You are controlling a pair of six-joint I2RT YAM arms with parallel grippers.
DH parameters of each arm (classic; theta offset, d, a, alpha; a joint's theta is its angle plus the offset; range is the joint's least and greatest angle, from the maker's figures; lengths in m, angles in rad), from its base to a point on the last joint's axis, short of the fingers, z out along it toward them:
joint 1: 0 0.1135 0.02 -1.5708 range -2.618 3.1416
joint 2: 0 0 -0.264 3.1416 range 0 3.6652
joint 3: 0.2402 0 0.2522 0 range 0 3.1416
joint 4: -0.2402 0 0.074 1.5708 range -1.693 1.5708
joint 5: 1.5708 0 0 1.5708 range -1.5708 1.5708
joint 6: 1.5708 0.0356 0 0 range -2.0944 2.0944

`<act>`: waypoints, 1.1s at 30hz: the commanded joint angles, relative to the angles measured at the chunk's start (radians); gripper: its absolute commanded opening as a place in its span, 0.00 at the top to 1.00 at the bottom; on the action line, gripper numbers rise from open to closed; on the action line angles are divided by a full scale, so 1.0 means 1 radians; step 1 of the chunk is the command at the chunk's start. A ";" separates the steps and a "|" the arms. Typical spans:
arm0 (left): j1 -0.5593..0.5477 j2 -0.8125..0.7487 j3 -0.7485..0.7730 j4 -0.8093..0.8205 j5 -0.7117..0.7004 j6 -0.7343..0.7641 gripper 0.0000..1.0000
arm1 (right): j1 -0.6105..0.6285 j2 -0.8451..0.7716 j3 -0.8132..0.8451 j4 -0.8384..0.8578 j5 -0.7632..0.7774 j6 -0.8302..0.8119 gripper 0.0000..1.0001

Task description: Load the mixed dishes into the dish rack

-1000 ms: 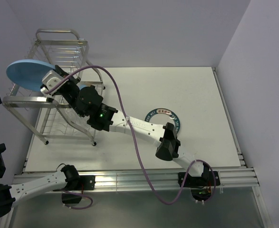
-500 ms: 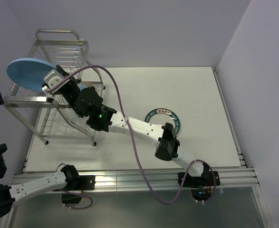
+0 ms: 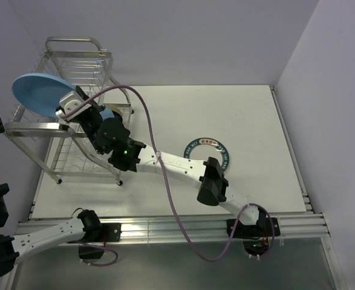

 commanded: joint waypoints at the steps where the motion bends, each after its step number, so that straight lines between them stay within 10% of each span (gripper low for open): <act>1: -0.004 -0.010 0.004 0.008 -0.011 0.002 0.17 | -0.003 0.004 -0.035 0.008 0.072 -0.059 1.00; 20: -0.004 -0.019 -0.002 0.010 -0.017 0.014 0.17 | 0.011 0.004 -0.072 0.049 0.104 -0.069 1.00; 33: -0.004 -0.024 -0.005 0.004 -0.020 0.022 0.17 | 0.011 0.039 -0.030 0.032 0.070 -0.067 0.65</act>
